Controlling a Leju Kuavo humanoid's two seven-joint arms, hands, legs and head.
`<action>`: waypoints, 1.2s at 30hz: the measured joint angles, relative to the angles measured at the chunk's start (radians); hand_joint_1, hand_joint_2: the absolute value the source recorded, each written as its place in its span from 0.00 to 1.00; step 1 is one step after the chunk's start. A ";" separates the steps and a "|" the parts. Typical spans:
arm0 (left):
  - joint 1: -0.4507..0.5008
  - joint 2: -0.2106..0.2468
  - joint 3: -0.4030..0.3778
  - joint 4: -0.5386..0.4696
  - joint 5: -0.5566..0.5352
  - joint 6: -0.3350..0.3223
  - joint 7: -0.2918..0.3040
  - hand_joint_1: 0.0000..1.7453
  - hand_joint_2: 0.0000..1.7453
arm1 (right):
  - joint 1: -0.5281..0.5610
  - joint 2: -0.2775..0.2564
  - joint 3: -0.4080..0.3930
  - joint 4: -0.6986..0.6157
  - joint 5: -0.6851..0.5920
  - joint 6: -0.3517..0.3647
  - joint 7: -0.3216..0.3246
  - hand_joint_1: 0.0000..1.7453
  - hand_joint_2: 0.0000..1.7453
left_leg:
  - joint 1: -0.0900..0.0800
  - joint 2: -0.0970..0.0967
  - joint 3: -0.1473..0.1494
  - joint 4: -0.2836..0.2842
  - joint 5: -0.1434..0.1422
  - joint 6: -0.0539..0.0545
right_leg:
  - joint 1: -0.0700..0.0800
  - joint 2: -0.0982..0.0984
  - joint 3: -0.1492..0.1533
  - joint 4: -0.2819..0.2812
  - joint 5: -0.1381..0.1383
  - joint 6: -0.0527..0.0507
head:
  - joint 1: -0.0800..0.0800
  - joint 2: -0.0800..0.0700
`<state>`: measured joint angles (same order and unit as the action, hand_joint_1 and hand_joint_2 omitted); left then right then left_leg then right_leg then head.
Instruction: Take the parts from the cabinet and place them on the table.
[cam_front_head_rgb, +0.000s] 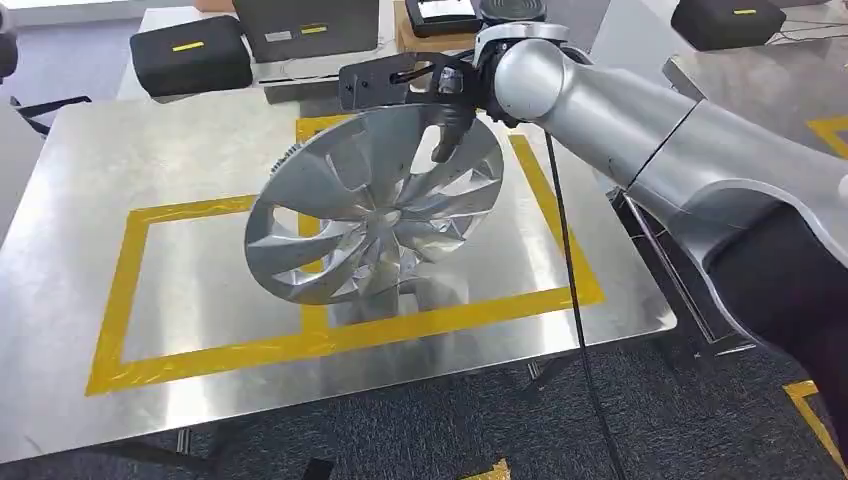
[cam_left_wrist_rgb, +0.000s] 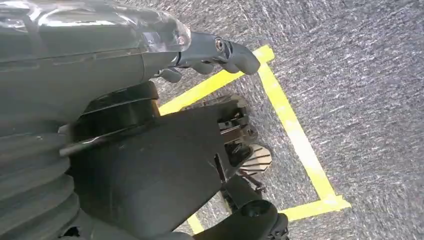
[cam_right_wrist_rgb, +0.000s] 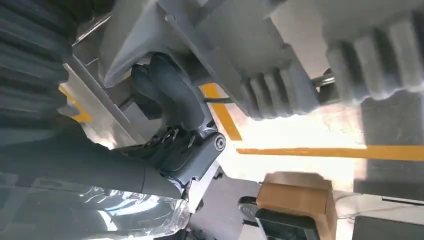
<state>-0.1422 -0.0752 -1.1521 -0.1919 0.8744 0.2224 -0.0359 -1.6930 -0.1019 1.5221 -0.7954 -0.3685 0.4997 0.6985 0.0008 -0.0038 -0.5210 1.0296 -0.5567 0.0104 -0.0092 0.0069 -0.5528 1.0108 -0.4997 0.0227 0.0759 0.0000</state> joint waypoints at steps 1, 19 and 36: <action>0.000 0.000 0.000 0.000 0.002 -0.001 0.000 0.00 0.00 | 0.000 -0.001 0.000 0.000 0.000 -0.003 0.000 0.00 1.00 | 0.000 0.000 0.000 0.000 0.000 0.000 | 0.000 0.000 0.000 0.000 0.000 0.000 | 0.000 0.000; 0.000 0.000 0.000 0.000 0.010 -0.021 0.031 0.00 0.00 | 0.016 -0.004 -0.026 -0.044 0.247 -0.260 -0.136 0.00 1.00 | 0.000 0.001 0.000 0.000 0.000 0.000 | 0.000 -0.001 0.000 0.000 0.000 0.000 | 0.000 0.000; 0.000 -0.001 -0.001 0.000 -0.010 -0.053 0.054 0.00 0.00 | 0.077 -0.040 -0.216 -0.129 0.528 -0.402 -0.113 0.00 1.00 | 0.000 -0.001 -0.001 0.000 0.000 0.000 | 0.000 -0.001 0.000 0.000 0.000 0.000 | 0.000 0.000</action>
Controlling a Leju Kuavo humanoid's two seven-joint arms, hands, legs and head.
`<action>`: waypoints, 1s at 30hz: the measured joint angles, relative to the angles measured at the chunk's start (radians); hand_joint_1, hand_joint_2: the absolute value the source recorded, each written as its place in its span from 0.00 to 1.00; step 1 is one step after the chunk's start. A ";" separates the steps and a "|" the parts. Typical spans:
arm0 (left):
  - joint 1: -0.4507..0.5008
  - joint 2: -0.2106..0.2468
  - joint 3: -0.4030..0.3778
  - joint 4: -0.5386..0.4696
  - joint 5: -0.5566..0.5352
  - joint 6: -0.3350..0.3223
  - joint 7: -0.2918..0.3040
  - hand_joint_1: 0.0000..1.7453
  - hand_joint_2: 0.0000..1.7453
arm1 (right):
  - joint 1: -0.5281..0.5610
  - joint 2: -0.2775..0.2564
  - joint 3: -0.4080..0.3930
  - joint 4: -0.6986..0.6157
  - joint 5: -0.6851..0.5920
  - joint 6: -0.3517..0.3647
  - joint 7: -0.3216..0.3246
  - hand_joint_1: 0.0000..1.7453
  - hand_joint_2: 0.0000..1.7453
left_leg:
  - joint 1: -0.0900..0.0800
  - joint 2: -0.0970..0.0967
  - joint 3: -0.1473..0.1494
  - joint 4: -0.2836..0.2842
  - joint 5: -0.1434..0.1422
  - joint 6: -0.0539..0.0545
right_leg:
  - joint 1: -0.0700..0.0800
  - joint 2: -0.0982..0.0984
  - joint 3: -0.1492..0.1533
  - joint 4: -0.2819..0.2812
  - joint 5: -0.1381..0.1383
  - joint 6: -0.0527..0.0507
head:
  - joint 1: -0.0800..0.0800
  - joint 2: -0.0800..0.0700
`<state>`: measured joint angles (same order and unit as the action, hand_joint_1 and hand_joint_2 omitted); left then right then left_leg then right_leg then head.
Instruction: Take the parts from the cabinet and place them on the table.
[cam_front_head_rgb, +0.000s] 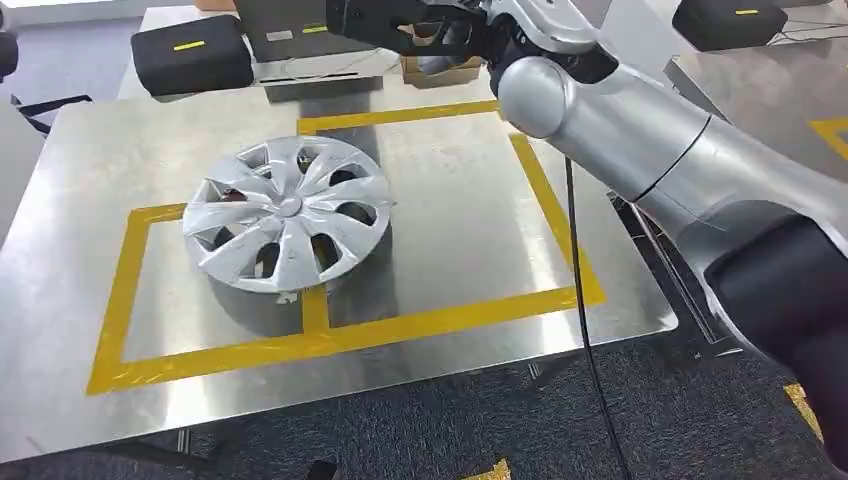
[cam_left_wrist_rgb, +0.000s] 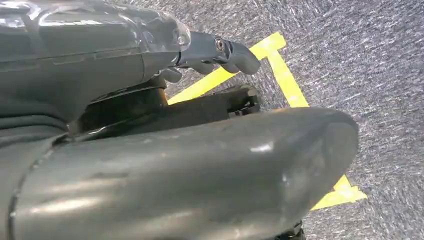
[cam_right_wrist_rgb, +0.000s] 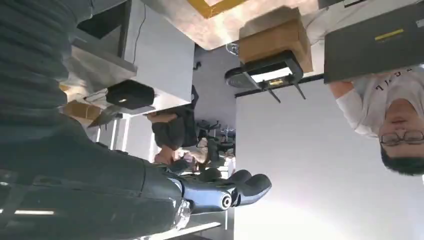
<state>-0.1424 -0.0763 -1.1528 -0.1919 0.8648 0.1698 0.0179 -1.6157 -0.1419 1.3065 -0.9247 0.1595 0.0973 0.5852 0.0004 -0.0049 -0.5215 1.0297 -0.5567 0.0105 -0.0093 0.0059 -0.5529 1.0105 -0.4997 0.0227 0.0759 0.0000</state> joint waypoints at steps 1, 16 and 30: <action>0.000 0.000 0.000 0.000 0.000 0.000 0.000 0.00 0.00 | 0.002 0.000 -0.007 -0.001 0.003 0.003 0.002 0.00 1.00 | 0.000 0.000 0.000 0.000 0.000 0.000 | 0.000 0.000 0.000 0.000 0.000 0.000 | 0.000 0.000; 0.000 0.000 0.000 0.000 0.015 0.021 -0.003 0.00 0.00 | 0.050 -0.124 -0.163 -0.189 0.001 -0.203 -0.014 0.00 1.00 | 0.000 -0.016 0.000 0.001 0.000 0.001 | 0.000 -0.007 0.002 0.000 0.000 0.000 | 0.000 0.000; 0.005 0.013 0.005 0.000 0.095 0.103 -0.055 0.00 0.00 | 0.890 -0.310 -0.587 -1.002 -0.052 -0.706 -0.496 0.00 1.00 | 0.005 -0.043 0.005 0.000 -0.001 0.001 | 0.003 -0.021 0.020 -0.011 -0.010 0.002 | 0.001 0.000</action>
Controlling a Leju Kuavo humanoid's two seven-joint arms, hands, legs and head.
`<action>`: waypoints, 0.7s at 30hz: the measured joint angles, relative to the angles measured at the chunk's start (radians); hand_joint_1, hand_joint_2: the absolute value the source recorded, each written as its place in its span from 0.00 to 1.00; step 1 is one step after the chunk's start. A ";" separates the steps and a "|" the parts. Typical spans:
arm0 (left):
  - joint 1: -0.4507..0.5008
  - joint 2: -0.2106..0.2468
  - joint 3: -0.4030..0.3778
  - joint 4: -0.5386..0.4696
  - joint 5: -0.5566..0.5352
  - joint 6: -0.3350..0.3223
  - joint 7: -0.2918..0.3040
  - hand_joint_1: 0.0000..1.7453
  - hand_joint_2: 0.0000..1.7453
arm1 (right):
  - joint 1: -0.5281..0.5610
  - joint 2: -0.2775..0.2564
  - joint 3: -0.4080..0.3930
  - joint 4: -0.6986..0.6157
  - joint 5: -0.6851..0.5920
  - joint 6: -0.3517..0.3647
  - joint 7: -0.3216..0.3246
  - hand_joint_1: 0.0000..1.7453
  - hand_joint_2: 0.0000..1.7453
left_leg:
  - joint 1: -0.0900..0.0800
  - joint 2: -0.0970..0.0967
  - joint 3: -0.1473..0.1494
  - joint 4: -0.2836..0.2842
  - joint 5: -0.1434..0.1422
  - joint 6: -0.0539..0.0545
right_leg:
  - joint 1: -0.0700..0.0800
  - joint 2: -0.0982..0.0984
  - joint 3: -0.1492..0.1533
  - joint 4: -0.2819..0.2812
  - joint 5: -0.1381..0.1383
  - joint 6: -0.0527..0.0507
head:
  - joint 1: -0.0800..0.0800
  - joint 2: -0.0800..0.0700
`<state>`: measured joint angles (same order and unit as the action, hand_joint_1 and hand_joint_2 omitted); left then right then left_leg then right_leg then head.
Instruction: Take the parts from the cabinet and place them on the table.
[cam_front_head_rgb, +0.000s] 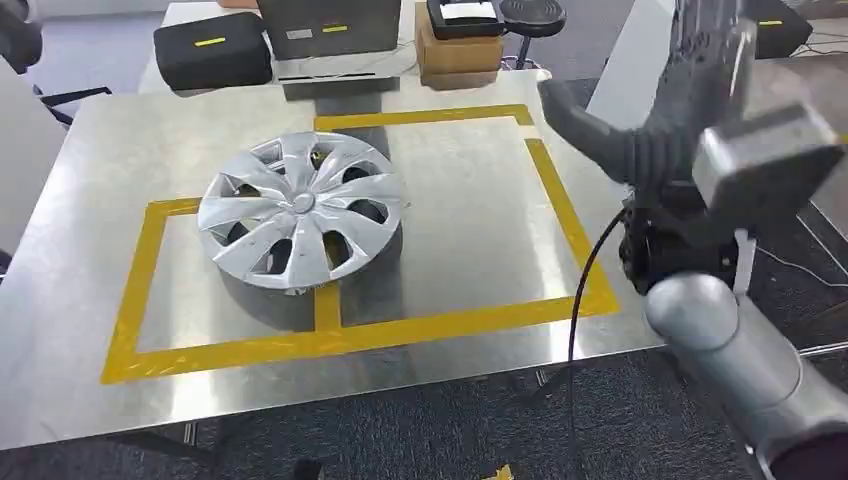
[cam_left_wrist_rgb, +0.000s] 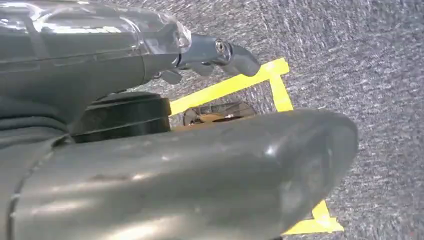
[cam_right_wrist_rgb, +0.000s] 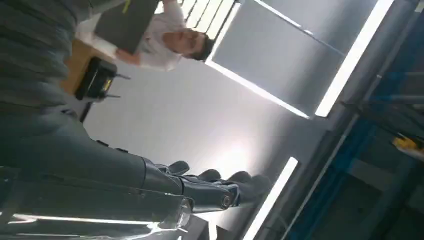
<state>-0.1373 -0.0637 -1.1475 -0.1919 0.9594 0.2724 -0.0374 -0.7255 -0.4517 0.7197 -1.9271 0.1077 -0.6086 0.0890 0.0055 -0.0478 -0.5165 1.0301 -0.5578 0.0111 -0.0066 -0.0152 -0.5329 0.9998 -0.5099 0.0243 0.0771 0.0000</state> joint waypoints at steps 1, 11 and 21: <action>0.000 0.001 0.001 0.000 0.003 0.001 0.002 0.00 0.00 | 0.068 0.000 -0.036 -0.068 0.016 -0.029 -0.061 0.00 1.00 | -0.001 0.000 -0.001 0.000 -0.001 -0.001 | -0.001 0.000 -0.001 0.000 -0.001 0.001 | 0.003 0.000; 0.019 0.024 0.002 0.000 -0.010 0.015 0.051 0.00 0.00 | 0.664 0.030 -0.357 -0.240 -0.399 -0.052 -0.425 0.00 1.00 | 0.001 0.014 0.001 -0.002 -0.003 0.000 | 0.000 0.006 -0.001 -0.002 -0.003 0.004 | -0.003 0.000; 0.017 0.081 0.002 0.000 -0.036 0.075 0.080 0.00 0.00 | 0.930 0.117 -0.525 -0.239 -0.538 -0.003 -0.578 0.00 1.00 | 0.000 0.043 0.016 -0.027 0.008 0.025 | -0.008 0.021 -0.019 0.031 -0.024 0.021 | -0.003 0.000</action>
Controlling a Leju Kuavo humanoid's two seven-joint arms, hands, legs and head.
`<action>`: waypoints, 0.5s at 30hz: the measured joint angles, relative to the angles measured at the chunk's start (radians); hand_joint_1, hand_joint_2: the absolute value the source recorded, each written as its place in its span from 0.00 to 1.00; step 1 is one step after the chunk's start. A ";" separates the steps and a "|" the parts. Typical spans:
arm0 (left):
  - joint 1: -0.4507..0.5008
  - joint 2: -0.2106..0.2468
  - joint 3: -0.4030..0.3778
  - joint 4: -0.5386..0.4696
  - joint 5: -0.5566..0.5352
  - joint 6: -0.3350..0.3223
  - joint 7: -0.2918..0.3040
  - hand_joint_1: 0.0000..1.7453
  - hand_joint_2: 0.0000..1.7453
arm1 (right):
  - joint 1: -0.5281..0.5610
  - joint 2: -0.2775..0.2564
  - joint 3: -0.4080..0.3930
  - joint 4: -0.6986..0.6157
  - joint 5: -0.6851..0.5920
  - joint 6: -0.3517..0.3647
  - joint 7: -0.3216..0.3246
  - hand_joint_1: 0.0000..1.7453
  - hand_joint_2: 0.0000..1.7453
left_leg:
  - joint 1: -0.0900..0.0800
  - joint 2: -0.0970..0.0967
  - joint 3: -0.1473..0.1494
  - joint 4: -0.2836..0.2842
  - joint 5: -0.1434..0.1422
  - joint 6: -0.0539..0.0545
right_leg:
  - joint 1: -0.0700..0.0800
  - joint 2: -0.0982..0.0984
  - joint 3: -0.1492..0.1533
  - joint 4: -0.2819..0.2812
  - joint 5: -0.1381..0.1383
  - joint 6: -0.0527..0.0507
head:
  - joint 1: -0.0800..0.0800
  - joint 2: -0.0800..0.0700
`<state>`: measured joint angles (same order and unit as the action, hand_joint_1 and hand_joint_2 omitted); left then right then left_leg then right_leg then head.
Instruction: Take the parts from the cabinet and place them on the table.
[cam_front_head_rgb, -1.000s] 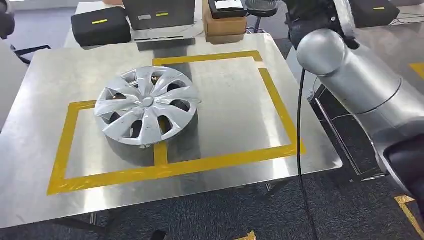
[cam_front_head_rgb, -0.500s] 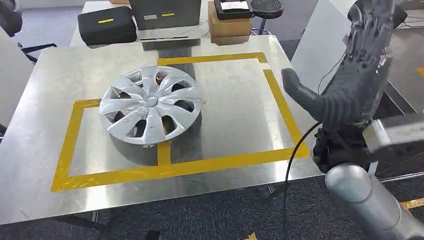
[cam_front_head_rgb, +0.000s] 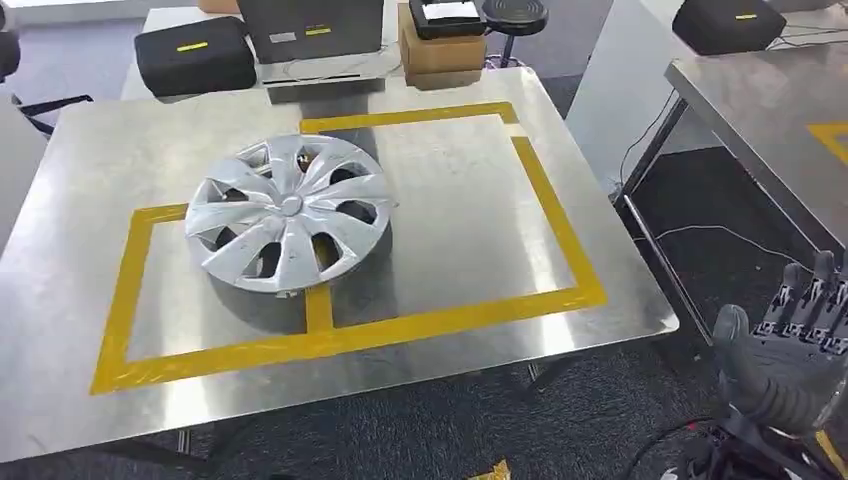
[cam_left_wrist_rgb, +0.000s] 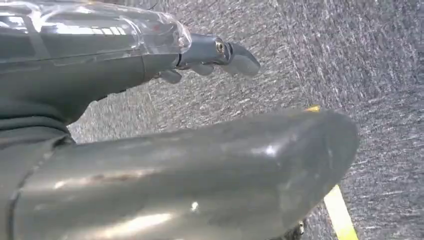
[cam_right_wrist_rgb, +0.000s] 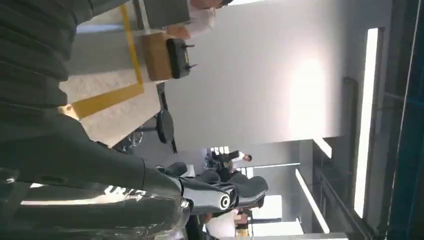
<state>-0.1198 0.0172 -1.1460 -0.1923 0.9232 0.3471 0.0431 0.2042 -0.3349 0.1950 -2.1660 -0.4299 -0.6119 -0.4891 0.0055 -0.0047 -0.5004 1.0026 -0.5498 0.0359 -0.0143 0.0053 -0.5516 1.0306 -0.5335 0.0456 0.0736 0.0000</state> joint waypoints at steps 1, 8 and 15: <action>-0.001 0.001 0.000 0.000 -0.002 0.000 0.000 0.00 0.00 | 0.004 0.002 -0.009 0.000 0.000 0.000 0.000 0.00 1.00 | 0.000 0.003 -0.001 0.000 0.001 0.002 | 0.000 0.000 -0.032 0.065 -0.035 0.001 | 0.003 0.000; -0.002 0.008 0.000 -0.001 -0.001 0.002 -0.008 0.00 0.00 | 0.030 0.020 -0.040 0.001 -0.011 0.003 0.000 0.00 1.00 | -0.009 0.006 0.017 0.002 -0.008 -0.008 | -0.001 0.000 -0.054 0.063 0.057 -0.017 | 0.007 0.000; -0.007 0.011 0.000 -0.004 -0.007 0.005 -0.109 0.00 0.00 | 0.005 0.066 -0.035 0.013 -0.063 0.053 -0.088 0.00 1.00 | -0.014 0.004 -0.015 0.029 -0.037 -0.047 | -0.003 -0.006 -0.035 -0.028 0.065 -0.050 | 0.000 0.000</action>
<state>-0.1264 0.0278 -1.1460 -0.1965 0.9159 0.3525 -0.0656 0.2092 -0.2685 0.1598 -2.1527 -0.4929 -0.5592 -0.5768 -0.0085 -0.0003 -0.5151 1.0317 -0.5870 -0.0111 -0.0168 -0.0002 -0.5864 1.0028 -0.4684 -0.0043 0.0740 0.0000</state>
